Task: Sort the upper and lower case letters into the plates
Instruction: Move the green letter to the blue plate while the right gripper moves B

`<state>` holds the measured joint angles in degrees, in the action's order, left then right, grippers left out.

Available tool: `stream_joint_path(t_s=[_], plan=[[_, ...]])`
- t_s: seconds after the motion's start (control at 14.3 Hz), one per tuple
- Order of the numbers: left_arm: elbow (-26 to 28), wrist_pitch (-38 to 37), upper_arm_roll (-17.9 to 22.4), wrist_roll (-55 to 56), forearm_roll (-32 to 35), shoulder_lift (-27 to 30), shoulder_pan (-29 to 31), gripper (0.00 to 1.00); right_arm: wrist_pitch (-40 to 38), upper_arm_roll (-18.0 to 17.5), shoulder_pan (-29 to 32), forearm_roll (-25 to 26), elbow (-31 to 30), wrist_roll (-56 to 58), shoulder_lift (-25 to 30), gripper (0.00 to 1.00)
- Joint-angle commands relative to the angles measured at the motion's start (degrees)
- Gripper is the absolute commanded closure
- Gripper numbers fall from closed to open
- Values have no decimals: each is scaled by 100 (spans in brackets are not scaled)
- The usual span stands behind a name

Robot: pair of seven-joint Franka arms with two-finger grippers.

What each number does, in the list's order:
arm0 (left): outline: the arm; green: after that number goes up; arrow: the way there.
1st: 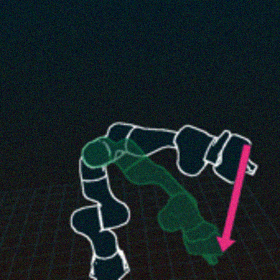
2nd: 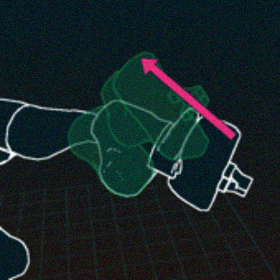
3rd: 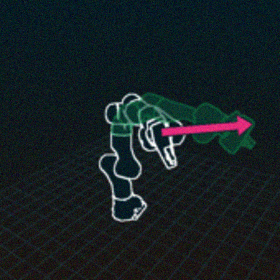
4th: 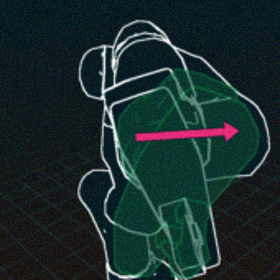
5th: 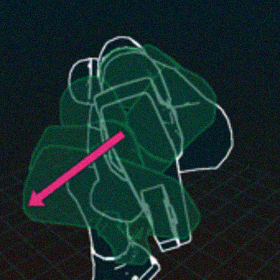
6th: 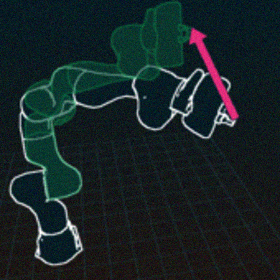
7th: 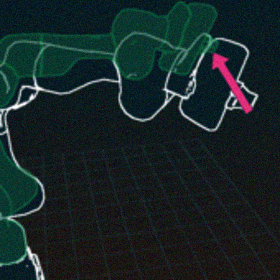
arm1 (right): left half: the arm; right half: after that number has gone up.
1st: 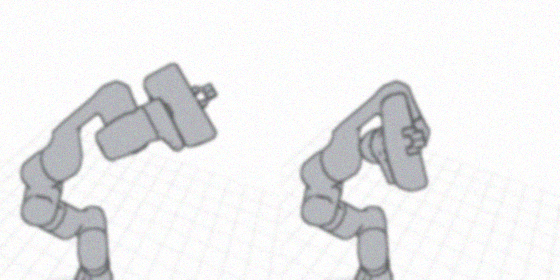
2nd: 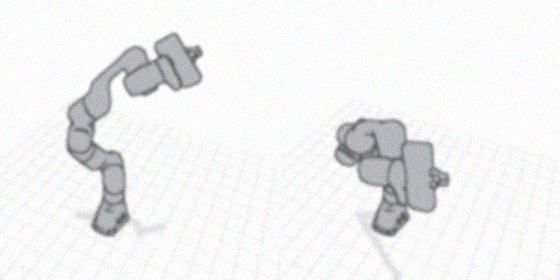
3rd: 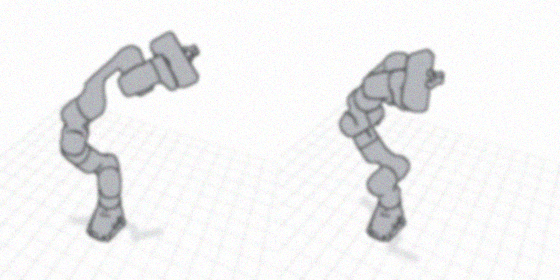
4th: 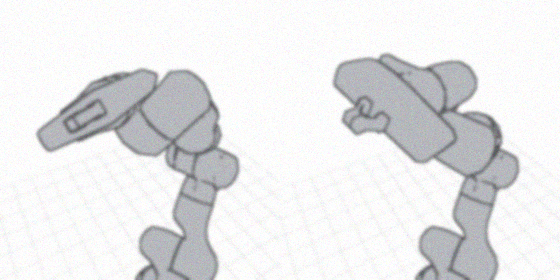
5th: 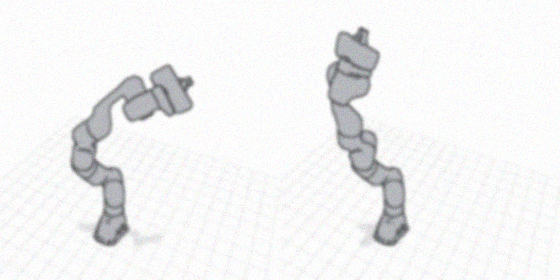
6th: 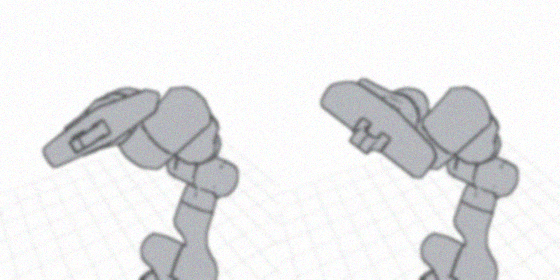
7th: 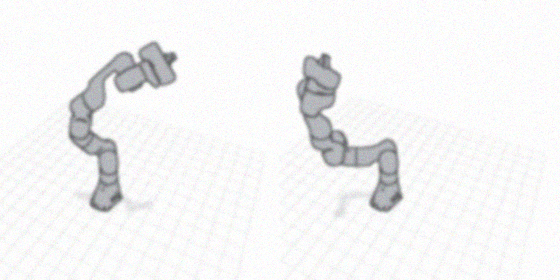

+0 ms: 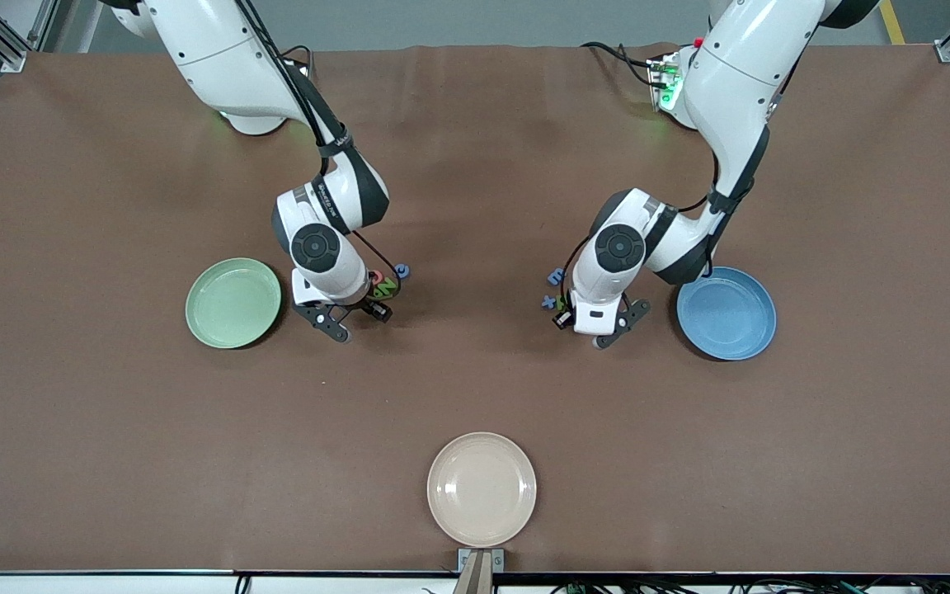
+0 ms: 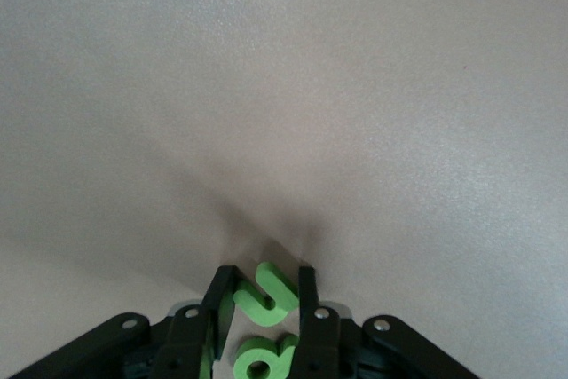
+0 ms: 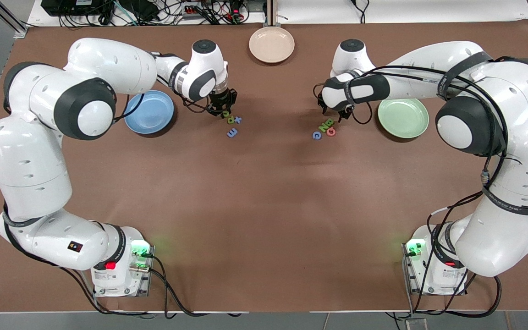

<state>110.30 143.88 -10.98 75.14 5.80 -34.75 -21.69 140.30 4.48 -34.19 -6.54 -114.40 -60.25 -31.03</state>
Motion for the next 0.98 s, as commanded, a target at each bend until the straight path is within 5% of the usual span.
stream_joint_path(t_s=[0.0,0.49,0.84,0.91], plan=[[62,-114,17,124,167,187,77,82,103,62,-114,39,-240,-205,132,28],[131,-1378,8,-1279,176,1057,850,82,120,53,-255,30,-249,-505,158,46],[886,-1441,-10,-3414,176,1725,1789,82,94,44,-343,21,-302,-602,237,55],[1044,-1433,-18,-3871,176,1787,2018,81,85,44,-360,21,-302,-602,246,64]])
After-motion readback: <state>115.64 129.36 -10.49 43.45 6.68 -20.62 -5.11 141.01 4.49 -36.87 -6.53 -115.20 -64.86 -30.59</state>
